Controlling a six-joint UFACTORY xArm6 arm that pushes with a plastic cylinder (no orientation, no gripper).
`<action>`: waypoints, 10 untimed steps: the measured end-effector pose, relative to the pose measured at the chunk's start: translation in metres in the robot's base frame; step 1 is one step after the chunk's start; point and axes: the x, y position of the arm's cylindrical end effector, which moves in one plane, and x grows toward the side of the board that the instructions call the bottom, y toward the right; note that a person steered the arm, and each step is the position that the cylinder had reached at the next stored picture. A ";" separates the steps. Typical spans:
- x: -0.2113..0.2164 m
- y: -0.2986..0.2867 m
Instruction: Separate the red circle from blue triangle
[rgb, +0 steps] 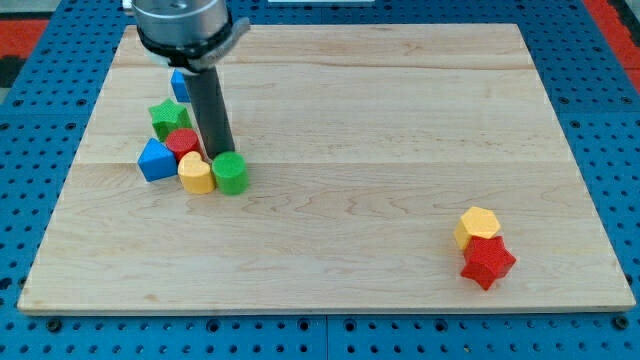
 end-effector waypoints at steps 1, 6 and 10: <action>0.047 0.018; 0.009 -0.173; -0.001 0.010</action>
